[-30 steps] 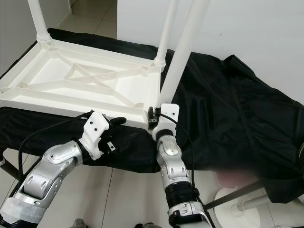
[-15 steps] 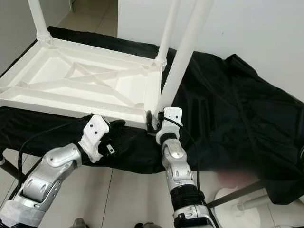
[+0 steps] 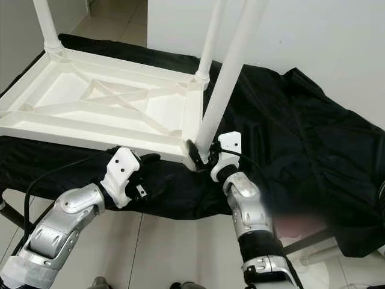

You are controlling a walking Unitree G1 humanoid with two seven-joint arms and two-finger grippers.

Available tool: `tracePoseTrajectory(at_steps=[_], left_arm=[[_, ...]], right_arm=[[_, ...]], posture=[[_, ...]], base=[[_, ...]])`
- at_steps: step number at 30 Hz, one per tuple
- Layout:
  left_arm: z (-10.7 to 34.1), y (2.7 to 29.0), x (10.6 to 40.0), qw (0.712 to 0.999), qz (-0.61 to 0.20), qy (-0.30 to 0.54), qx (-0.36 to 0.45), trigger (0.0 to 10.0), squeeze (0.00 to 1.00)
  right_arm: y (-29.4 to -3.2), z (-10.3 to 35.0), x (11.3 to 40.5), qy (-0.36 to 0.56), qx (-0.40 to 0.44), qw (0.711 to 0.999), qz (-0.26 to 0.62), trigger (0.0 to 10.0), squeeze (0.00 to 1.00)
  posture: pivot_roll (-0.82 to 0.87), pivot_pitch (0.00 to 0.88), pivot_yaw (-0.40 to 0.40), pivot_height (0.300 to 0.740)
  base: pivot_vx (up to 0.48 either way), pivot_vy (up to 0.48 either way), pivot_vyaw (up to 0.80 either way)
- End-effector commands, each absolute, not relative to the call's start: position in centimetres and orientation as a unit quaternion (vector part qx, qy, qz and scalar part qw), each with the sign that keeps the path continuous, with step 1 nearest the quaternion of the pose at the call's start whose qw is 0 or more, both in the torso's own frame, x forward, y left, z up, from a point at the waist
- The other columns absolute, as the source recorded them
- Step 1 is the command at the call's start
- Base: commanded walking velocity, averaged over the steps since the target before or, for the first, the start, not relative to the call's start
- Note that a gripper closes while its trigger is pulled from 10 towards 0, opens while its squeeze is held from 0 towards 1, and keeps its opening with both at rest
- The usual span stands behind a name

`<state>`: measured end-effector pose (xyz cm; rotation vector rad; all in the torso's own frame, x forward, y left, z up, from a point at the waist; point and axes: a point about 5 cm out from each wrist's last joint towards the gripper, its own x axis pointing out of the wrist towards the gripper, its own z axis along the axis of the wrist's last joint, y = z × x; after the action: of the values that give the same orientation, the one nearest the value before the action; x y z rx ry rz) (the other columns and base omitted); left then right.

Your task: Building children table

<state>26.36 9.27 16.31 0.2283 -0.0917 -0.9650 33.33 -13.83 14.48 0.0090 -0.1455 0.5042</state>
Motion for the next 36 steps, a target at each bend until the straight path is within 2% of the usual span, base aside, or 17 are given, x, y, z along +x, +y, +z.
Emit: tracePoseTrajectory(at_steps=[1, 6, 7, 8, 10, 11, 20, 21, 22, 26, 30, 33, 36], left_arm=[[16.3, 8.8, 26.1, 0.873, -0.472, -0.047, 0.112, 10.0, 0.00], [16.3, 8.8, 26.2, 0.873, -0.473, -0.048, 0.112, 10.0, 0.00], [16.3, 8.7, 26.3, 0.872, -0.473, -0.049, 0.112, 10.0, 0.00], [16.4, 8.7, 26.3, 0.872, -0.473, -0.049, 0.113, 10.0, 0.00], [16.4, 8.7, 26.3, 0.872, -0.473, -0.049, 0.113, 10.0, 0.00], [16.4, 8.7, 26.3, 0.872, -0.474, -0.049, 0.113, 10.0, 0.00], [16.4, 8.8, 26.3, 0.874, -0.469, -0.051, 0.114, 10.0, 0.00], [16.4, 8.8, 26.2, 0.875, -0.469, -0.050, 0.113, 10.0, 0.00], [16.4, 8.8, 26.2, 0.875, -0.468, -0.050, 0.113, 10.0, 0.00], [16.3, 8.9, 26.1, 0.876, -0.466, -0.049, 0.112, 10.0, 0.00], [16.4, 9.0, 26.3, 0.877, -0.464, -0.049, 0.113, 10.0, 0.00], [16.4, 9.0, 26.4, 0.878, -0.463, -0.050, 0.113, 10.0, 0.00], [16.5, 8.9, 26.3, 0.877, -0.465, -0.050, 0.111, 10.0, 0.00]], right_arm=[[-14.2, 14.5, 33.4, -0.070, -0.001, 0.958, 0.280, 10.0, 0.00], [-13.9, 14.2, 33.9, -0.054, -0.015, 0.946, 0.319, 10.0, 0.00], [-13.8, 14.0, 34.1, -0.048, -0.016, 0.942, 0.333, 5.6, 0.00], [-13.7, 13.9, 34.2, -0.043, -0.022, 0.938, 0.343, 3.6, 0.00], [-13.7, 13.9, 34.2, -0.043, -0.022, 0.938, 0.343, 3.6, 0.00], [-13.7, 13.8, 34.4, -0.038, -0.027, 0.935, 0.352, 0.0, 0.00], [-14.2, 13.3, 34.8, -0.012, -0.020, 0.931, 0.364, 0.0, 0.00], [-14.3, 13.1, 34.8, -0.009, -0.017, 0.931, 0.363, 3.7, 0.00], [-14.3, 13.1, 34.8, -0.008, -0.012, 0.933, 0.360, 10.0, 0.00], [-14.4, 13.1, 34.8, -0.011, 0.014, 0.936, 0.351, 10.0, 0.00], [-14.5, 13.2, 35.2, -0.015, 0.034, 0.956, 0.293, 10.0, 0.00], [-14.4, 13.1, 35.2, -0.012, 0.035, 0.960, 0.278, 10.0, 0.00], [-13.5, 12.7, 34.8, -0.012, 0.043, 0.966, 0.254, 10.0, 0.00]], posture=[[0.11, 0.084, -0.155, 0.740], [0.11, 0.081, -0.152, 0.740], [0.11, 0.078, -0.149, 0.740], [0.11, 0.078, -0.149, 0.740], [0.11, 0.078, -0.149, 0.740], [0.11, 0.076, -0.149, 0.740], [0.12, 0.084, -0.161, 0.740], [0.12, 0.088, -0.159, 0.740], [0.12, 0.092, -0.158, 0.740], [0.12, 0.092, -0.158, 0.740], [0.11, 0.103, -0.153, 0.740], [0.11, 0.103, -0.153, 0.740], [0.11, 0.103, -0.141, 0.740]], base=[[0.000, 0.000, 0.00], [0.000, 0.000, 0.00], [0.000, 0.000, 0.00], [0.000, 0.000, 0.00], [0.000, 0.000, 0.00], [0.000, 0.000, 0.00], [0.000, 0.000, 0.00], [0.000, 0.000, 0.00], [0.000, 0.000, 0.00], [0.000, 0.000, 0.00], [0.000, 0.000, 0.00], [0.000, 0.000, 0.00], [0.000, 0.000, 0.00]])
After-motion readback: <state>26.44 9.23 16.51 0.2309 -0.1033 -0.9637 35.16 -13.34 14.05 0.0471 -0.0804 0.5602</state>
